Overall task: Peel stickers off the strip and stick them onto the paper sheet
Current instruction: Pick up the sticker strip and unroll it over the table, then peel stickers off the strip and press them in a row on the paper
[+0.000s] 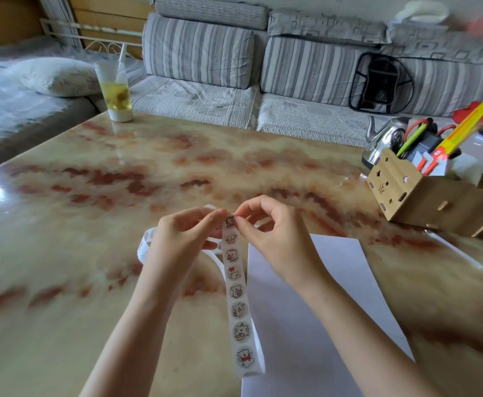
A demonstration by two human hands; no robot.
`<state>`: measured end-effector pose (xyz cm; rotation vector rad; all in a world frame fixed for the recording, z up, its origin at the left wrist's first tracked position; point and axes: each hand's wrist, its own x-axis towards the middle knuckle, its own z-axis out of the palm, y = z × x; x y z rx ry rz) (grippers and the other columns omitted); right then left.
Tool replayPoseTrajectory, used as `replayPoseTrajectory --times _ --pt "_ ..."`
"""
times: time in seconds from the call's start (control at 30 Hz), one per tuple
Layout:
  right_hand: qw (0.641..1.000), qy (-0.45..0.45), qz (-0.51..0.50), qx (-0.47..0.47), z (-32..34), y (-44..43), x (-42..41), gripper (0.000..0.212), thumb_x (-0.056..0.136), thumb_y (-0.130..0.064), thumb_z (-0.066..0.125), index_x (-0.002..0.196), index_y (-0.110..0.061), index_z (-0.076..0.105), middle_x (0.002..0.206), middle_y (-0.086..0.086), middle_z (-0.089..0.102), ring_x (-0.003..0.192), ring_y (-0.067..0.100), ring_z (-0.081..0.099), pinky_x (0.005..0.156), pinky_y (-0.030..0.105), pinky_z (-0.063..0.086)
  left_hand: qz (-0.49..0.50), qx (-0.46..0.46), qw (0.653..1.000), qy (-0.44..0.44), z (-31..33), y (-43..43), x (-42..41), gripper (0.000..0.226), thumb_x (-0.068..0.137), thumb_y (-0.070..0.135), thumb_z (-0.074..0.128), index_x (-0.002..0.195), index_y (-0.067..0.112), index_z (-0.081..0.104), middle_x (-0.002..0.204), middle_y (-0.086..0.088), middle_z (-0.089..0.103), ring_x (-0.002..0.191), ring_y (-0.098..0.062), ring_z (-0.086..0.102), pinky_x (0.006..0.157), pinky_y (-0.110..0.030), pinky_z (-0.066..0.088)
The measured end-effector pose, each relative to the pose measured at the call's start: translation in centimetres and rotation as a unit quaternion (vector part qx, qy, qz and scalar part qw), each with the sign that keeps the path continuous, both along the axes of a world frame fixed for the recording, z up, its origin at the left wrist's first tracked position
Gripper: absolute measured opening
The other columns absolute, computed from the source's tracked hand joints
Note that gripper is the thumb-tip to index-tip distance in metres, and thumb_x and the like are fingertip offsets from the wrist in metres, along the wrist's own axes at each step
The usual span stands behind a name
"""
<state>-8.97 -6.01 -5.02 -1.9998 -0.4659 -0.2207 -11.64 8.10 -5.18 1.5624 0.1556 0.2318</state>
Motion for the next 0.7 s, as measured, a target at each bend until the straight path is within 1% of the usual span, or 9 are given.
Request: replayPoseTrajectory --times 0.07,0.13,0.23,0.37,0.43,0.5,0.57,0.63,0.7 --pt "0.995 -0.074 -0.016 -0.058 -0.3 -0.1 -0.1 0.003 0.087 -0.020 0.065 0.085 -0.022 0.064 0.077 -0.011 0.063 0.072 0.008 0.058 0.068 0.025 0.051 -0.004 -0.024 1.000 0.014 0.0 -0.1 -0.1 0.016 0.088 0.018 0.063 0.080 0.008 0.074 0.069 -0.001 0.073 0.063 -0.004 0.067 0.053 -0.013 0.050" --pt "0.985 -0.140 -0.018 -0.096 -0.7 -0.1 -0.2 0.001 0.087 -0.023 0.061 0.087 -0.022 0.061 0.083 -0.012 0.060 0.075 0.010 0.057 0.070 0.031 0.050 -0.013 -0.048 0.998 0.028 0.0 -0.1 -0.1 0.017 0.088 0.018 0.062 0.080 0.008 0.073 0.072 -0.004 0.073 0.066 -0.006 0.067 0.054 -0.014 0.051" --pt "0.983 -0.161 -0.009 -0.091 -1.1 -0.2 -0.2 0.003 0.088 -0.024 0.058 0.088 -0.021 0.060 0.089 -0.015 0.056 0.079 0.011 0.055 0.073 0.031 0.049 -0.033 -0.088 0.994 0.051 0.0 0.1 -0.1 0.017 0.088 0.019 0.062 0.081 0.009 0.074 0.077 -0.008 0.071 0.068 -0.010 0.066 0.056 -0.017 0.052" --pt "0.983 -0.163 0.006 -0.084 -1.4 -0.3 -0.3 0.002 0.089 -0.021 0.060 0.089 -0.020 0.060 0.094 -0.015 0.054 0.082 0.013 0.055 0.077 0.031 0.049 -0.042 -0.106 0.991 0.068 0.1 0.1 -0.2 0.018 0.088 0.020 0.061 0.076 0.012 0.073 0.070 -0.001 0.069 0.062 -0.006 0.064 0.054 -0.016 0.051" --pt "0.990 -0.128 0.017 -0.055 -1.4 -0.5 -0.4 0.003 0.088 -0.021 0.062 0.088 -0.019 0.061 0.097 -0.013 0.053 0.086 0.013 0.054 0.081 0.026 0.048 -0.040 -0.092 0.993 0.064 0.0 0.0 -0.2 0.019 0.088 0.021 0.062 0.075 0.013 0.073 0.068 0.000 0.070 0.061 -0.005 0.065 0.054 -0.015 0.051" --pt "0.997 -0.066 0.029 -0.006 -1.1 -0.8 -0.5 0.003 0.088 -0.018 0.065 0.086 -0.017 0.063 0.095 -0.010 0.056 0.085 0.012 0.055 0.082 0.018 0.045 -0.024 -0.063 0.996 0.053 -0.3 -0.1 -0.1 0.020 0.088 0.021 0.062 0.075 0.012 0.073 0.066 0.000 0.070 0.059 -0.004 0.064 0.053 -0.014 0.051" --pt "0.997 0.021 0.030 0.061 -0.6 -1.5 -0.3 0.006 0.088 -0.012 0.065 0.083 -0.016 0.064 0.084 -0.005 0.061 0.074 0.008 0.056 0.072 0.015 0.046 0.001 -0.027 0.999 0.038 -0.6 -0.1 0.0 0.020 0.088 0.021 0.062 0.075 0.009 0.073 0.064 0.000 0.070 0.057 -0.004 0.063 0.052 -0.015 0.052" --pt "0.987 0.109 0.010 0.118 -0.4 -2.8 0.5 0.008 0.087 -0.007 0.064 0.081 -0.011 0.066 0.070 -0.004 0.062 0.062 0.008 0.055 0.057 0.019 0.048 0.026 0.018 0.999 0.023 -0.9 -0.2 0.2 0.020 0.088 0.020 0.063 0.074 0.009 0.073 0.063 0.000 0.070 0.054 -0.004 0.063 0.048 -0.014 0.050" --pt "0.974 0.184 -0.021 0.129 -0.7 -4.4 1.8 0.006 0.087 -0.004 0.064 0.082 -0.006 0.067 0.067 -0.001 0.062 0.057 0.011 0.055 0.050 0.021 0.046 0.040 0.057 0.997 0.018 -1.1 -0.2 0.3 0.021 0.088 0.019 0.063 0.071 0.012 0.072 0.056 0.005 0.068 0.049 -0.001 0.062 0.045 -0.013 0.048"
